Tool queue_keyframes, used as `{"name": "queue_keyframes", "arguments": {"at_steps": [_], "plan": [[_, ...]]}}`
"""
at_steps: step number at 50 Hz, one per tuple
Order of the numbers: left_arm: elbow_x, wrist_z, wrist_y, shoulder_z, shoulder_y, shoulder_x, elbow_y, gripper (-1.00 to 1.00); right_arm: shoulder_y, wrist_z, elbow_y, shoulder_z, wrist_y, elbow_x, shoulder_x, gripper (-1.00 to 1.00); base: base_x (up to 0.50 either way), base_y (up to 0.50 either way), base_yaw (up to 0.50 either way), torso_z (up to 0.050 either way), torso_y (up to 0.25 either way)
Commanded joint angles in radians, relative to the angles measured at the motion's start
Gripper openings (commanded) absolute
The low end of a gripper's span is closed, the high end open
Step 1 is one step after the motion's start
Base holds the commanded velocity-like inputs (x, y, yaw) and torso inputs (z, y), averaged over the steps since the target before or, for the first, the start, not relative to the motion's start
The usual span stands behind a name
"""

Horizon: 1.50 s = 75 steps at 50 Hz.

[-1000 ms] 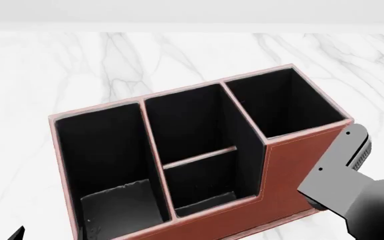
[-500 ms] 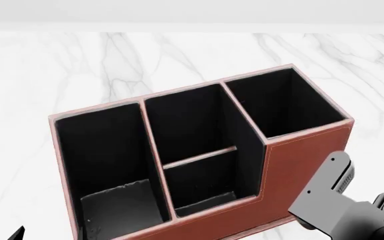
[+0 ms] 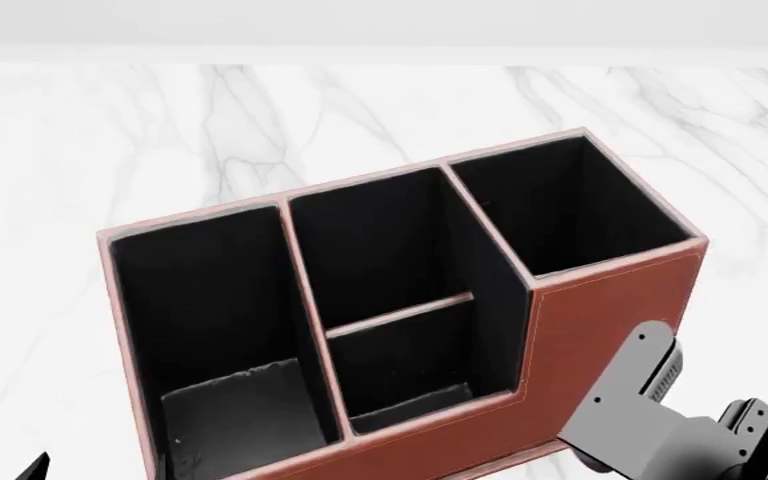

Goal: Pick up the book and place it in the left compartment of the caddy.

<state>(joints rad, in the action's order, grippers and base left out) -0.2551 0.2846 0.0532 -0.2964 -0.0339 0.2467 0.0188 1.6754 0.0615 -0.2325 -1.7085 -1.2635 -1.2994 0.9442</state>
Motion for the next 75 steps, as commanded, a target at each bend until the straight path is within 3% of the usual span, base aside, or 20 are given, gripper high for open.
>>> {"name": "queue_keyframes", "arguments": {"at_steps": [1,20,21,41,46,54,62,75], "plan": [[0.014,-0.022,0.0,0.019,0.001,-0.016,-0.002,1.0,-0.05,-0.051,0.029,0.01,0.05,0.043,-0.039,1.0,0.0,0.0,0.0,0.0,0.0],[0.009,-0.014,0.005,0.01,0.003,-0.01,-0.006,1.0,-0.157,-0.075,0.074,-0.007,0.166,0.084,-0.048,1.0,0.0,0.0,0.0,0.0,0.0],[0.009,-0.014,0.005,0.01,0.003,-0.01,-0.006,1.0,-0.162,-0.064,0.081,-0.005,0.162,0.077,-0.049,-1.0,0.0,0.0,0.0,0.0,0.0],[0.006,-0.005,0.008,0.0,0.003,-0.003,-0.008,1.0,-0.197,-0.067,0.083,-0.008,0.205,0.09,-0.045,-1.0,0.0,0.0,0.0,-0.001,0.0],[0.003,-0.004,0.009,-0.001,0.002,-0.002,-0.006,1.0,-0.224,0.004,0.134,0.043,0.238,0.035,-0.053,-1.0,0.0,0.0,0.0,0.0,0.0],[0.001,0.0,0.008,-0.005,0.0,0.001,-0.007,1.0,-0.25,0.166,0.272,0.227,0.316,-0.307,-0.046,-1.0,0.0,0.0,0.0,-0.001,0.0],[-0.002,0.0,0.011,-0.007,-0.002,0.003,-0.002,1.0,-0.265,0.253,0.377,0.293,0.357,-0.502,-0.06,-1.0,0.0,0.0,0.0,0.0,0.0],[-0.007,0.004,0.014,-0.011,-0.003,0.006,-0.001,1.0,-0.278,0.314,0.443,0.323,0.404,-0.569,-0.071,-1.0,0.0,0.0,0.0,0.0,0.0]]}}
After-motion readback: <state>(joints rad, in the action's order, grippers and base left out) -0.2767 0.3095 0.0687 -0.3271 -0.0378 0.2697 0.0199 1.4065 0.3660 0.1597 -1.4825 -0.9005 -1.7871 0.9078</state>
